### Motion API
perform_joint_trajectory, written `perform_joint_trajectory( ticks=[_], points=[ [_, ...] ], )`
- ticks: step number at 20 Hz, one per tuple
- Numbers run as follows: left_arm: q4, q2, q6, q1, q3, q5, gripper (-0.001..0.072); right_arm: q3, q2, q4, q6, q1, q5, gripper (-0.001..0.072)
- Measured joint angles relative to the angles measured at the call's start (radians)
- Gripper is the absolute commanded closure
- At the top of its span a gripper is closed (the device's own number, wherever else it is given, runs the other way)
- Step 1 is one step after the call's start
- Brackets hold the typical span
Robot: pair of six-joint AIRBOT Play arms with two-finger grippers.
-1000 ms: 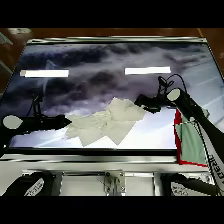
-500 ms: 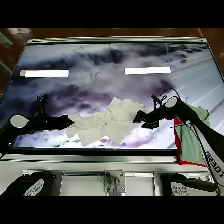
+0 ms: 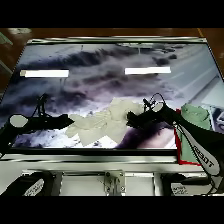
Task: Fold the shirts.
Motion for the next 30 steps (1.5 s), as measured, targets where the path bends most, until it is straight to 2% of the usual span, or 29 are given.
perform_joint_trajectory(
  ticks=[3,7,10,13,18,21,27,30],
  points=[
    [-0.001,0.000,0.025,0.008,0.026,0.007,0.0666,0.010,0.024,0.054,-0.065,0.005,-0.014,0.0652],
    [0.006,0.002,0.060,0.085,0.150,-0.015,0.0666,0.080,0.174,0.065,-0.221,-0.029,0.092,0.0652],
    [0.010,0.018,0.121,0.158,0.366,-0.106,0.0666,0.214,0.368,0.058,-0.313,-0.084,0.169,0.0652],
    [0.011,0.050,0.183,0.199,0.656,-0.186,0.0666,0.392,0.573,0.022,-0.348,-0.138,0.144,0.0652],
    [0.016,0.084,0.216,0.219,1.145,-0.243,0.0666,0.644,0.800,-0.066,-0.314,-0.182,0.057,0.0652],
    [0.029,0.103,0.198,0.222,1.307,-0.312,0.0666,0.730,0.869,-0.137,-0.263,-0.190,0.045,0.0652],
    [0.255,0.145,0.102,0.223,1.385,-0.555,0.0666,0.786,0.951,-0.321,-0.102,-0.194,0.100,0.0652],
    [0.271,0.153,0.070,0.223,1.344,-0.653,0.0665,0.792,0.946,-0.341,-0.069,-0.194,0.128,0.0652]
  ],
)
